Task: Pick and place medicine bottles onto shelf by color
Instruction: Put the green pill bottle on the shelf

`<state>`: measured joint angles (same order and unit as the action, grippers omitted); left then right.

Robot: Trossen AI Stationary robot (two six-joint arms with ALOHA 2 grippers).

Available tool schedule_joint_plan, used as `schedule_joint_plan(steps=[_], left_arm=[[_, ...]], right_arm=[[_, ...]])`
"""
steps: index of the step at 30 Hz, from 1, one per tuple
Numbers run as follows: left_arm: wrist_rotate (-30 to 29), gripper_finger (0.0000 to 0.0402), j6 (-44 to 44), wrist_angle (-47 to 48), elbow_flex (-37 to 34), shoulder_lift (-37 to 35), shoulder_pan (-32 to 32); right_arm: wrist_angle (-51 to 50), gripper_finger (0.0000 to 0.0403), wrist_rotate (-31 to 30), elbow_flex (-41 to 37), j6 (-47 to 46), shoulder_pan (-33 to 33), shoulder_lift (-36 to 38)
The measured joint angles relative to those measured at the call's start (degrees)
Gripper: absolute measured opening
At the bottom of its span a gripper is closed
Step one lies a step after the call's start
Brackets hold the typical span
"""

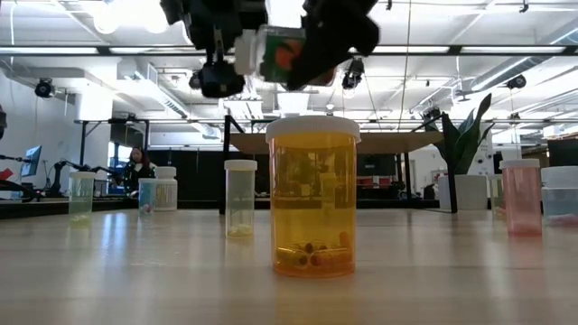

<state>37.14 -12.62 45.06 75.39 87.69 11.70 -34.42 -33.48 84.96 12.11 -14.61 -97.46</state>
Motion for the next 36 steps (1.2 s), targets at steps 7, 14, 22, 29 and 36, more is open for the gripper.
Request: schedule_joint_plan(steps=[7,14,22,29,36], left_arm=[[-6.70,0.0284,7.72,-0.86,0.99,-5.61,-0.66],[-14.48,0.0285,18.63,-13.45,-1.28,-11.36,-5.47],[-26.86,0.0285,21.93,-23.81,-1.43,-11.29,-10.65],[-32.84,0.0286,18.15,-24.86,-1.36,-8.43,-12.17],[-32.93,0.0286,17.51,-27.60,0.77,-6.55,-12.20]], right_arm=[[12.49,0.0260,1.27,-14.94,-3.89,0.02,10.11],[47.19,0.0260,10.55,-36.64,-4.12,2.29,19.97],[82.21,0.0260,25.81,-52.47,-11.36,9.06,21.70],[86.60,0.0260,28.28,-53.35,-13.09,10.27,20.47],[87.10,0.0260,30.91,-52.98,-14.09,10.25,20.53]])
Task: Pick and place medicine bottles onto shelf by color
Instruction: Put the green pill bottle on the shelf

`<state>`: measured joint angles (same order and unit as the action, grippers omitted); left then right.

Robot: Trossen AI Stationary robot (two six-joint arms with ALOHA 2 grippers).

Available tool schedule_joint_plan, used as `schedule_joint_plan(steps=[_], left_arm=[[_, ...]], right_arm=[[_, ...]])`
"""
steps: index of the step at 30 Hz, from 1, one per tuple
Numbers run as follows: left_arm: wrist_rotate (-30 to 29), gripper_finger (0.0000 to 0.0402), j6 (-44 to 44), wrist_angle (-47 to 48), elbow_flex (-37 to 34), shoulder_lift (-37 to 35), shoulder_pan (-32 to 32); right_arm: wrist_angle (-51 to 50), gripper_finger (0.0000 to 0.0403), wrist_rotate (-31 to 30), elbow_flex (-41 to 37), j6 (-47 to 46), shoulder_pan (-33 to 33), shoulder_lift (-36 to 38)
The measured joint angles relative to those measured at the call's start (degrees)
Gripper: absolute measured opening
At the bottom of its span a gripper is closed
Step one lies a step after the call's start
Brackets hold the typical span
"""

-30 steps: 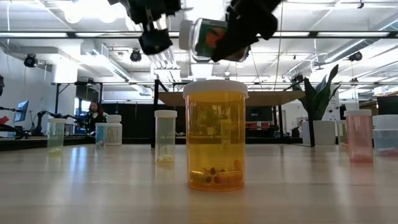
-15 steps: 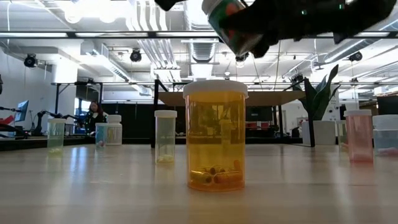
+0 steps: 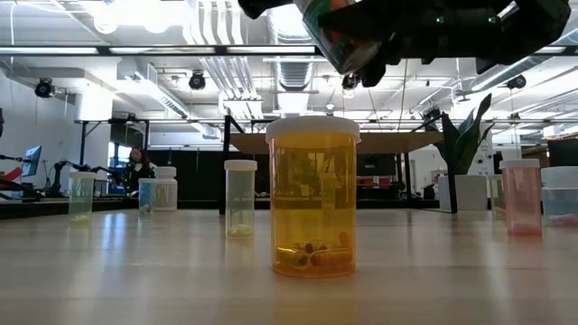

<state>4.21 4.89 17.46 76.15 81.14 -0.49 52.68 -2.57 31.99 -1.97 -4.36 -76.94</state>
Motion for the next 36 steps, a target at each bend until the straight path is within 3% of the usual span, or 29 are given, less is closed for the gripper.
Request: schedule_joint_plan(steps=[24,31,36], left_arm=[[2.19,0.0278,1.70,-2.53,1.12,4.94,0.48],[2.88,0.0211,2.57,-2.44,1.12,4.81,0.65],[3.19,0.0209,4.68,-0.69,1.12,4.14,1.72]], right_arm=[[0.07,0.0261,1.23,0.20,0.26,-1.03,-0.01],[-0.20,0.0305,1.23,0.20,1.09,-1.03,-0.01],[-1.11,0.0341,-0.84,0.33,1.10,-1.01,0.01]])
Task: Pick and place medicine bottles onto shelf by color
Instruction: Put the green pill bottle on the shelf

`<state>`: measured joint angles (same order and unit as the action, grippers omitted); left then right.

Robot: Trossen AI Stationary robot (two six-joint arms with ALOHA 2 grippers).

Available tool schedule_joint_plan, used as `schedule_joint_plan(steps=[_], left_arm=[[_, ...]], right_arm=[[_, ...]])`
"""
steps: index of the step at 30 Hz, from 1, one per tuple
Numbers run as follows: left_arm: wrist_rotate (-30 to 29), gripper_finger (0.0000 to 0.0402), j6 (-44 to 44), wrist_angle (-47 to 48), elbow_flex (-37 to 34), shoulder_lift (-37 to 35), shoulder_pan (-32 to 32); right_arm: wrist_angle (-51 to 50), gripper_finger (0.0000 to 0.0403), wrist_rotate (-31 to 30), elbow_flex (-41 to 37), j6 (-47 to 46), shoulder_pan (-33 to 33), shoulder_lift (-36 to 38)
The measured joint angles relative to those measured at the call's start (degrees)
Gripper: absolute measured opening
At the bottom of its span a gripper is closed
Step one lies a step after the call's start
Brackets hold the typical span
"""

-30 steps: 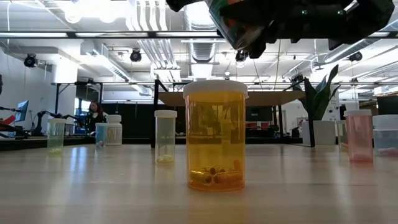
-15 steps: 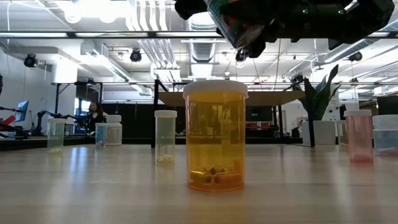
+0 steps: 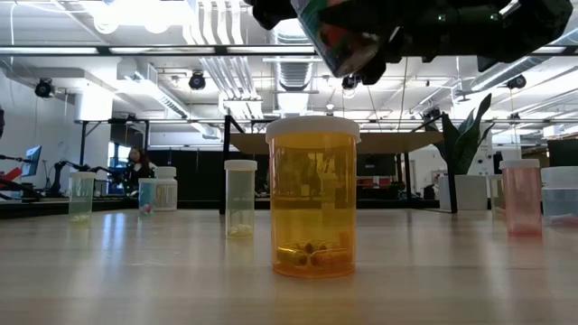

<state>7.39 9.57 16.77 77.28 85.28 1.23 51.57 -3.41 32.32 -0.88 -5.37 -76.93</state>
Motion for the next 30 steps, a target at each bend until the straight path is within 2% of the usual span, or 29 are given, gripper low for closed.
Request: schedule_joint_plan(steps=[3,7,11,14,18,23,30], left_arm=[[-0.21,0.0209,0.04,0.90,0.00,-1.75,0.90],[-0.28,0.0209,0.57,5.38,1.48,-3.93,1.88],[-3.18,0.0209,3.10,13.57,6.30,-4.62,3.60],[-5.95,0.0209,4.75,20.05,11.11,-4.20,6.73],[-6.46,0.0209,6.50,27.01,16.01,-2.27,13.40],[-5.93,0.0209,7.55,30.38,20.14,1.51,23.03],[-3.00,0.0209,10.40,34.10,27.84,11.15,33.05]], right_arm=[[-2.19,0.0356,-4.03,0.00,0.08,0.00,0.00],[-4.85,0.0361,-5.58,0.00,0.79,0.00,0.01],[-9.41,0.0360,-5.78,0.00,0.49,0.02,0.49],[-12.80,0.0338,-8.45,0.00,-1.35,0.13,1.52],[-15.95,0.0280,-9.00,0.00,-1.34,-0.01,3.14],[-17.92,0.0175,-8.63,-0.11,0.18,-0.66,4.42],[-18.36,0.0045,-8.01,-0.24,1.77,-1.05,4.44]])
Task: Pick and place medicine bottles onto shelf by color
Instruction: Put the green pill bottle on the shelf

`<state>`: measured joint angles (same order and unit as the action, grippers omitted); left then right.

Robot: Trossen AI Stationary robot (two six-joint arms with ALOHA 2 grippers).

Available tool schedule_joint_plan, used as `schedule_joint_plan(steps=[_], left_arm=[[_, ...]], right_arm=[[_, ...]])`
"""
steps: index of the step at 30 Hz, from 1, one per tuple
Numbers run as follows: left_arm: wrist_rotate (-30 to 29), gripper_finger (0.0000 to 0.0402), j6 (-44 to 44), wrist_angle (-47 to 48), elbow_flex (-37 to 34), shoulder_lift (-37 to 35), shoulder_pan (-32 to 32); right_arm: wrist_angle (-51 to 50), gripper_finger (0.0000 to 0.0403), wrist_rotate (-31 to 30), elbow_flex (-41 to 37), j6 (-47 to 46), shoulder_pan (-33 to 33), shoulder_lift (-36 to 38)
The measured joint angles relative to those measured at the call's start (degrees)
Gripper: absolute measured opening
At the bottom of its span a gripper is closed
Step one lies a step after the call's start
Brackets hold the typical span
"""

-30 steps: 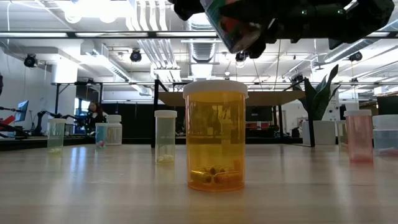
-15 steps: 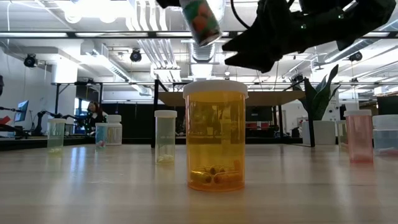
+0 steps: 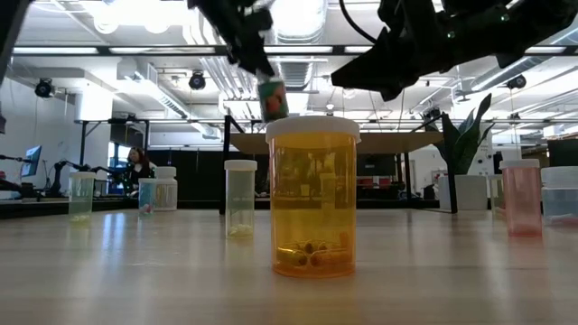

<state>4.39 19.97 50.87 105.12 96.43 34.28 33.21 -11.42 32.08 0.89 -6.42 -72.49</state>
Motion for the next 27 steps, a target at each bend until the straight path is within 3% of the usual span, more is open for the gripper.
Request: schedule_joint_plan(steps=[3,9,27], left_arm=[[1.19,0.0209,0.82,1.22,3.19,4.21,2.35],[3.35,0.0209,1.90,2.79,7.49,9.19,4.70],[4.36,0.0209,3.28,5.66,9.23,9.70,8.62]], right_arm=[[0.02,0.0015,1.67,0.00,0.49,-0.11,0.00],[0.02,0.0012,2.54,-0.04,0.71,-0.21,0.00],[0.06,0.0013,2.62,-0.09,0.65,-0.21,0.00]])
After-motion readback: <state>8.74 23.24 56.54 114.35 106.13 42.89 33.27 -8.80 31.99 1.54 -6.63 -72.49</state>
